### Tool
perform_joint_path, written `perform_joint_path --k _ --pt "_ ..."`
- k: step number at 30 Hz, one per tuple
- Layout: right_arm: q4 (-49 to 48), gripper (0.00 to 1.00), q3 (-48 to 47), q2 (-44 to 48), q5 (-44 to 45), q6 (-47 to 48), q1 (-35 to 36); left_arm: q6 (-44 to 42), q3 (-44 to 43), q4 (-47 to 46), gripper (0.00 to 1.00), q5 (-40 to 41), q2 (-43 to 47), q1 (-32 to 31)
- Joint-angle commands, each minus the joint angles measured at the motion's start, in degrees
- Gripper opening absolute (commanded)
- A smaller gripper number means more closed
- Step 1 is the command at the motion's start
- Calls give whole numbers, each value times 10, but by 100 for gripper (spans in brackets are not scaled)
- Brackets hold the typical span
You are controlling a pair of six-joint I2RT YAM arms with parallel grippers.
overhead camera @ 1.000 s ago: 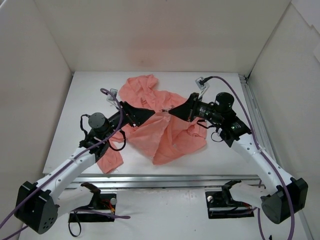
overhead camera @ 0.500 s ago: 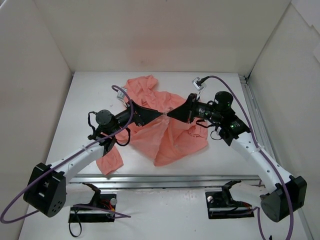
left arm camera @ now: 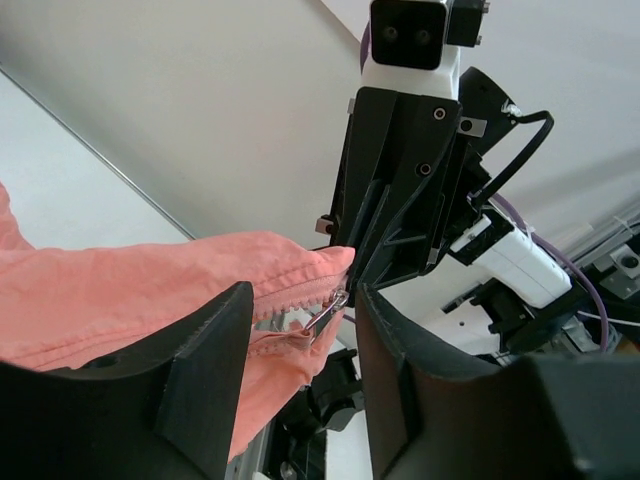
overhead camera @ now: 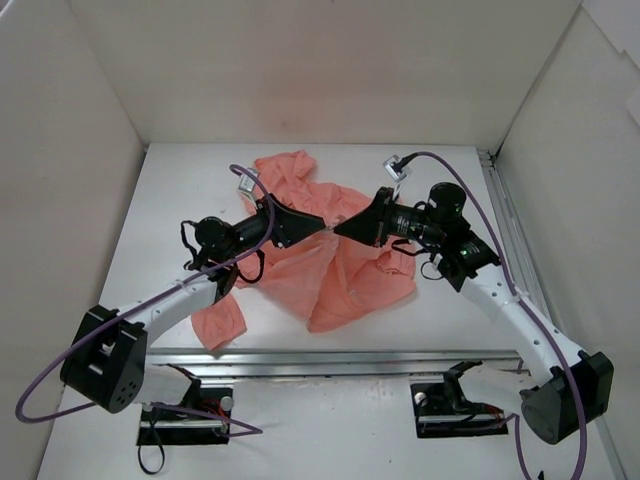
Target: Zip up the jacket
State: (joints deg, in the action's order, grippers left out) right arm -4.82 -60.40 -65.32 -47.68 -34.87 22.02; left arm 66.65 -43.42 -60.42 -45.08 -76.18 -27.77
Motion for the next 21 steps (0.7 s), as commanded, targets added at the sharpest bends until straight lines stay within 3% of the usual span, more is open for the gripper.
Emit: perform_joint_path --k 1,5,8,21 --pt "-46 0 -26 -2 -14 4 -4 38 -22 -112 40 -40 -4 3" --pt "-44 0 -28 -3 -11 7 -4 42 -18 -111 27 -46 3 3" --pt "-43 0 -27 -5 -12 8 -3 35 -17 -93 25 -48 14 3" --pt "-42 0 -31 -5 -7 9 -4 -8 -10 -8 26 -60 42 3"
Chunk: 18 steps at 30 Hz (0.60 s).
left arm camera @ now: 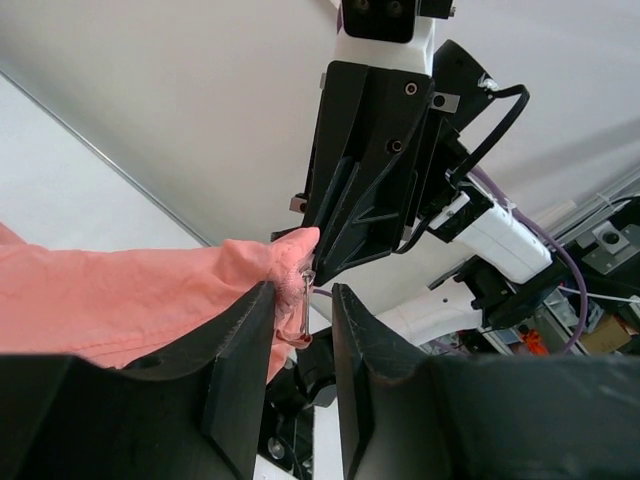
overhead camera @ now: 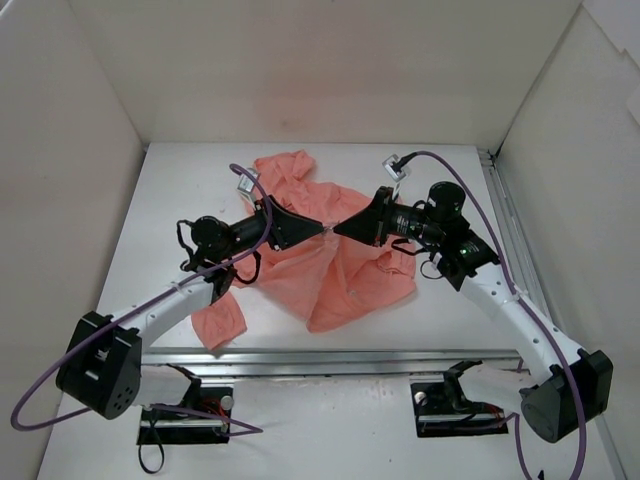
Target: Zip up the jacket
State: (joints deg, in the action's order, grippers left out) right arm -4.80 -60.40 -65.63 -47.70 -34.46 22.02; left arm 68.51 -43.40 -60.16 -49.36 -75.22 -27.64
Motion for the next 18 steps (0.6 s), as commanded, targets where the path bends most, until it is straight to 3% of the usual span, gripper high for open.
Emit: perform_joint_path --k 1,9,18 --pt "-43 0 -31 -2 -7 5 -4 -43 -10 15 27 -12 43 2" --pt "-42 0 -32 -3 -9 5 -3 -123 -30 146 33 8 80 2" --pt "-41 0 -33 -2 -13 5 -4 -130 -47 147 34 -5 69 -3"
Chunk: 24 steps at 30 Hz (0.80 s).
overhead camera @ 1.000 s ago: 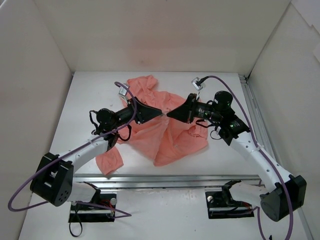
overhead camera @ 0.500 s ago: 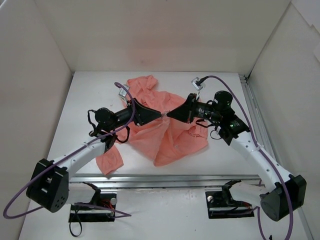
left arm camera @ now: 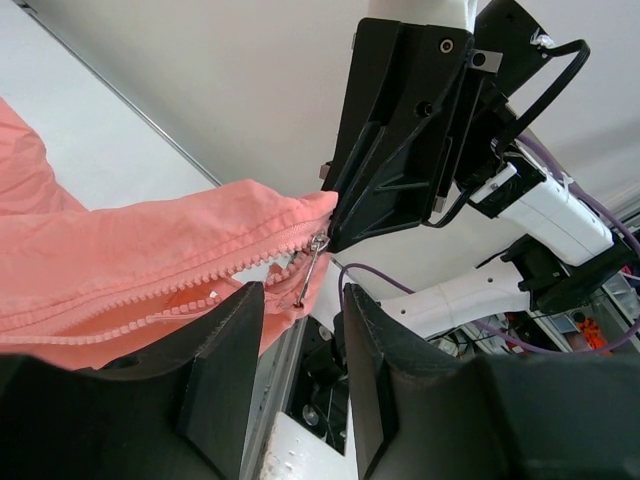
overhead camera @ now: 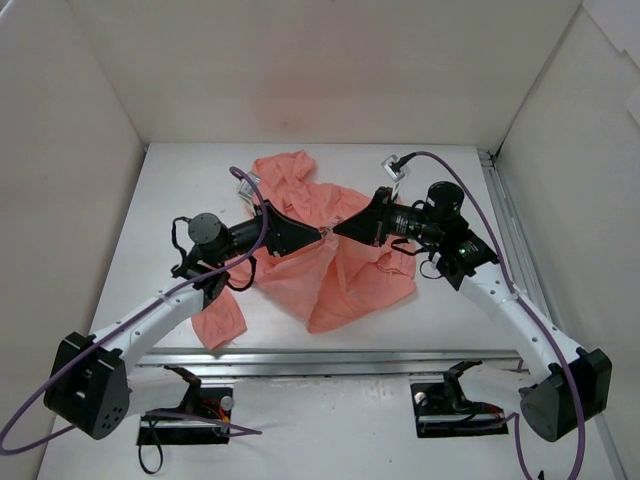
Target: Zip up the jacket
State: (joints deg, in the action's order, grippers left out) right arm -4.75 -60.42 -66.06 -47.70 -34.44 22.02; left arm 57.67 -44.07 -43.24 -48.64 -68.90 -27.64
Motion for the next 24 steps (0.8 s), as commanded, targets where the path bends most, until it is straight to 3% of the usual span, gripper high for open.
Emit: perform_joint_path --k 1,15,24 --pt "-42 0 -33 2 -12 5 -4 -23 -42 -22 34 -12 4 -3" --pt "-42 0 -38 -1 -11 2 2 -39 -72 -19 33 -34 -11 -8" --pt "-41 0 -42 -1 -11 0 2 -77 -69 53 28 -38 13 -8"
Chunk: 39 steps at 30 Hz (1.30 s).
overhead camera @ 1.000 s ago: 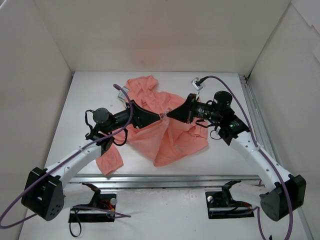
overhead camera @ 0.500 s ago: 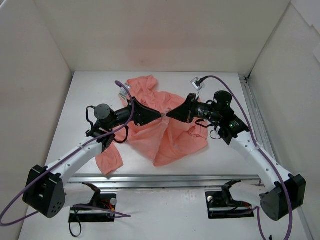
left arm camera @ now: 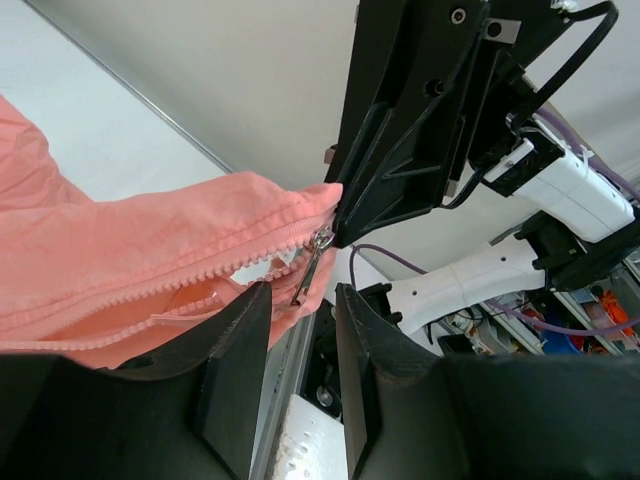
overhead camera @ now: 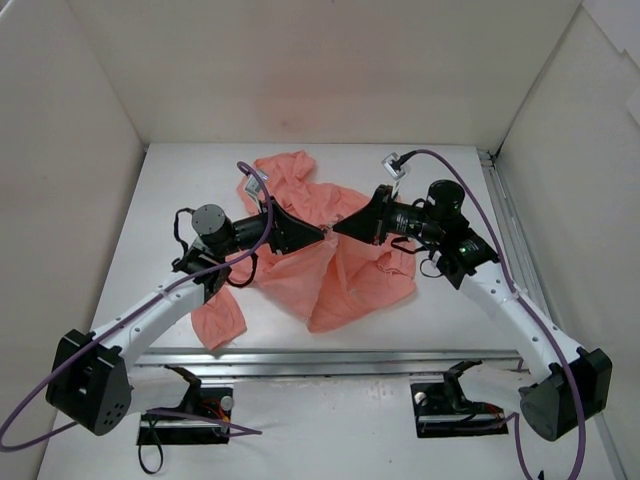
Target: Zip up the jacket
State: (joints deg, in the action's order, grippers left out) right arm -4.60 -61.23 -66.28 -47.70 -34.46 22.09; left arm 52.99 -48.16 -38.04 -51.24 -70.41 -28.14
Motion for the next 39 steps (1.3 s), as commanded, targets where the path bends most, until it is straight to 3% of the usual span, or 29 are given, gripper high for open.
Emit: perform_joint_path --k 1,19,22,28,39 --pt "-43 0 -34 -1 -10 0 1 -33 -29 9 28 -12 30 -3" --pt "-43 0 -32 3 -1 -1 22 -26 -44 -12 26 8 10 -19" --pt "-42 0 -32 3 0 -1 23 -26 -43 -12 22 11 11 -19" --pt "-39 0 -36 3 5 3 23 -32 -45 2 0 11 18 -19" --pt "-1 0 -47 4 9 30 23 -52 -54 54 0 -2 26 -8"
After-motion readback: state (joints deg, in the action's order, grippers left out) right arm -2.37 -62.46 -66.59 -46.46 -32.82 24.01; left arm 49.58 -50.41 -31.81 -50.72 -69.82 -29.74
